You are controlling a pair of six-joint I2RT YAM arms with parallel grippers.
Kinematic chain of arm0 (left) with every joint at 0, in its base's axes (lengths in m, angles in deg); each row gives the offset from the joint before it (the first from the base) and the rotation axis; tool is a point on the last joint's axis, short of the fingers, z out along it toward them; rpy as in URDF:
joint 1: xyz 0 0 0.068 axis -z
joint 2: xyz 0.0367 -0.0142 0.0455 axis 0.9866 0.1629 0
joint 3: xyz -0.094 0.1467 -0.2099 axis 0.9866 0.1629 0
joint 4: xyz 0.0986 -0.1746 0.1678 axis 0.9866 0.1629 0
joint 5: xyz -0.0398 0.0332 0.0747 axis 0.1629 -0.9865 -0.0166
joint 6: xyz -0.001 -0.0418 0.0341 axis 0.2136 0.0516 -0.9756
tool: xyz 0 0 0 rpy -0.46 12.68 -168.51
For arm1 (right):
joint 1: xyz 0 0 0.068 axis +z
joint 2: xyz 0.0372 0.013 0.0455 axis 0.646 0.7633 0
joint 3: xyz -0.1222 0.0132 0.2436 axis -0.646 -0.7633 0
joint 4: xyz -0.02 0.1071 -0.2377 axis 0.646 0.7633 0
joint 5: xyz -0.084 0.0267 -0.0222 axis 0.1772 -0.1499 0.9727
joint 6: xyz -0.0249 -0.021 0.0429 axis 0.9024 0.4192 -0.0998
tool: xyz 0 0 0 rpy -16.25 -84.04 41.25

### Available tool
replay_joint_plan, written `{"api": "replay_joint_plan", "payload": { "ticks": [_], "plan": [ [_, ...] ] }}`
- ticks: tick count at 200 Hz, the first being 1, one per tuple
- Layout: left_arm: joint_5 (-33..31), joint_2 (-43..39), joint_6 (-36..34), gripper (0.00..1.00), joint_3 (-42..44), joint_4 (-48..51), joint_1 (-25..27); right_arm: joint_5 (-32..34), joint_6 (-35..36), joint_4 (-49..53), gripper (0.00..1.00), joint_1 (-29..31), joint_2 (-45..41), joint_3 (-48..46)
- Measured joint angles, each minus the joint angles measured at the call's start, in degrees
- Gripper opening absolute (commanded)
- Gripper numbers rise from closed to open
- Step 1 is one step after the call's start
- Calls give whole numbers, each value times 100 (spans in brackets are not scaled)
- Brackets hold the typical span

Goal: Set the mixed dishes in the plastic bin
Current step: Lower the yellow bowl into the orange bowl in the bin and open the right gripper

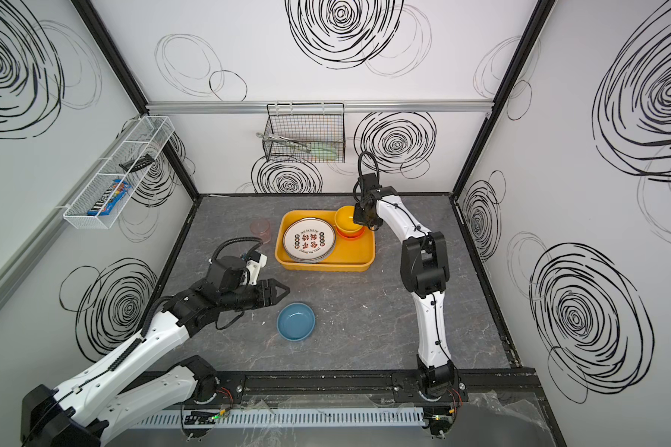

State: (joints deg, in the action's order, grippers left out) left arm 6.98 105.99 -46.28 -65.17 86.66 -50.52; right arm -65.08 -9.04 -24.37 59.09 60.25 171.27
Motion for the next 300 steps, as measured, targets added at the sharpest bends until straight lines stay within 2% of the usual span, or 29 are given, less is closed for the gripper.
{"api": "replay_joint_plan", "payload": {
  "ticks": [191,240,300],
  "plan": [
    [42,-22,57,63,175,-28,-4,122,-48,-7,11,28,273,31],
    [50,-22,61,63,177,-42,-13,140,-96,-15,26,39,286,59],
    [46,-37,66,63,188,-39,-17,232,-109,-15,29,68,284,138]
  ]
}}
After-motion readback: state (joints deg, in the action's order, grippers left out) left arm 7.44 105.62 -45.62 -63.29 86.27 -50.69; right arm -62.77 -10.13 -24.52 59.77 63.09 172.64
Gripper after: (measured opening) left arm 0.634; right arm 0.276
